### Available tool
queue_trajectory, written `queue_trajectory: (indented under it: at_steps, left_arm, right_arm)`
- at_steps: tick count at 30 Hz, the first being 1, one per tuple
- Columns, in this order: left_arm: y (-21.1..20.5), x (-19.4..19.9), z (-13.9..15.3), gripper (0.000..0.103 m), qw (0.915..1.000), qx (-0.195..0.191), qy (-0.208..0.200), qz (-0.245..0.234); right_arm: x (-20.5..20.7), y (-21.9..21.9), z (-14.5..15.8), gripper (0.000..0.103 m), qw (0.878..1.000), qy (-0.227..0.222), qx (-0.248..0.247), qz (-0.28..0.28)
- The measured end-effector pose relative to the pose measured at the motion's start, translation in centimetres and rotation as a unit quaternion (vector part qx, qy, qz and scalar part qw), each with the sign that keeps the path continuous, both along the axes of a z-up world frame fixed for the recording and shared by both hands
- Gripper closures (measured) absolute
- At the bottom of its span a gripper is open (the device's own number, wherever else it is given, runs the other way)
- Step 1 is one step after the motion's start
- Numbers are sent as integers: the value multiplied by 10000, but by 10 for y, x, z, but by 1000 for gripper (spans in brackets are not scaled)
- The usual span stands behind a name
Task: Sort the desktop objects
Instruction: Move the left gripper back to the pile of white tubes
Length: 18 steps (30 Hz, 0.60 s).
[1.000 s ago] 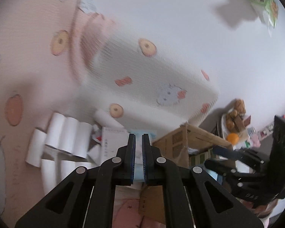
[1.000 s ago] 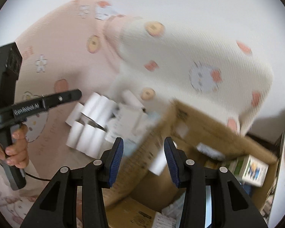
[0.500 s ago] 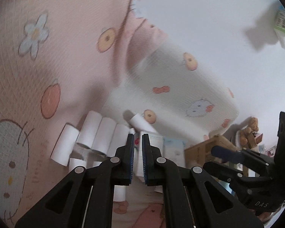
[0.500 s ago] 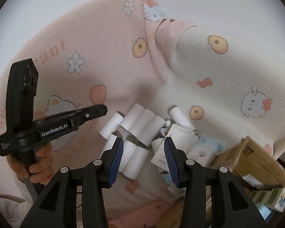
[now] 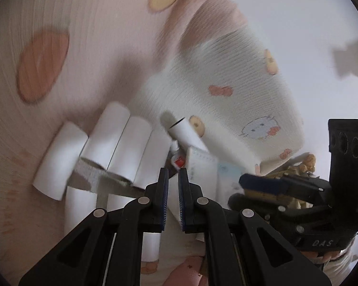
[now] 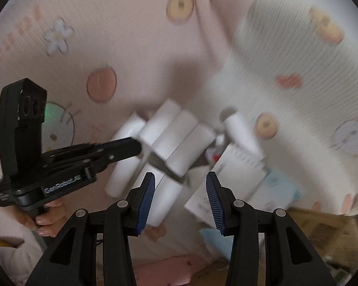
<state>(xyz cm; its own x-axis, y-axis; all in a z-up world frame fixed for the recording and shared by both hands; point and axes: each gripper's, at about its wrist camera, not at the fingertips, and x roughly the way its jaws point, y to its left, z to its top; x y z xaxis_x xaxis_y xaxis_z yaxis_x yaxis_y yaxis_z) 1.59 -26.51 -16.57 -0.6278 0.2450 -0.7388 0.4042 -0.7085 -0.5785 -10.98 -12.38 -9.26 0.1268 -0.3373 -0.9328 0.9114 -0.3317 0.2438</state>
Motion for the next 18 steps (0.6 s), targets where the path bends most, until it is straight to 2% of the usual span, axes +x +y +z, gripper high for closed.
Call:
queue_trajectory:
  at_steps: [2, 5, 7, 9, 11, 13, 14, 15, 18]
  left_arm:
    - [-2, -2, -12, 96, 9999, 125, -80, 7]
    - [-7, -2, -25, 96, 9998, 127, -107, 70]
    - [-13, -5, -28, 96, 9998, 125, -102, 99]
    - [-20, -10, -30, 96, 9995, 243, -168, 119]
    - [-27, -20, -31, 95, 9990, 317, -304, 80]
    - [-30, -29, -29, 87, 9991, 272, -315, -39]
    - [-30, -34, -29, 76, 9989, 268, -359, -121]
    - [-29, -39, -30, 70, 9985, 295, -416, -188]
    - [-29, -54, -35, 70, 9956, 565, -579, -463]
  right_arm:
    - [-4, -4, -14, 62, 9995, -277, 14, -128]
    - [-10, -11, -26, 62, 9991, -292, 31, -296]
    - [-13, -17, -30, 62, 9997, -125, 16, -224]
    - [-11, -25, -34, 62, 9992, 374, 165, -21]
    - [-12, -31, -42, 62, 9989, 364, 282, 61]
    - [-15, -35, -51, 62, 9994, 13, 345, 15]
    - [-15, -37, -55, 62, 9993, -58, 378, -33]
    - [-15, -37, -58, 62, 9991, -82, 413, -62]
    - [-14, -42, -71, 62, 9978, -314, 561, -129]
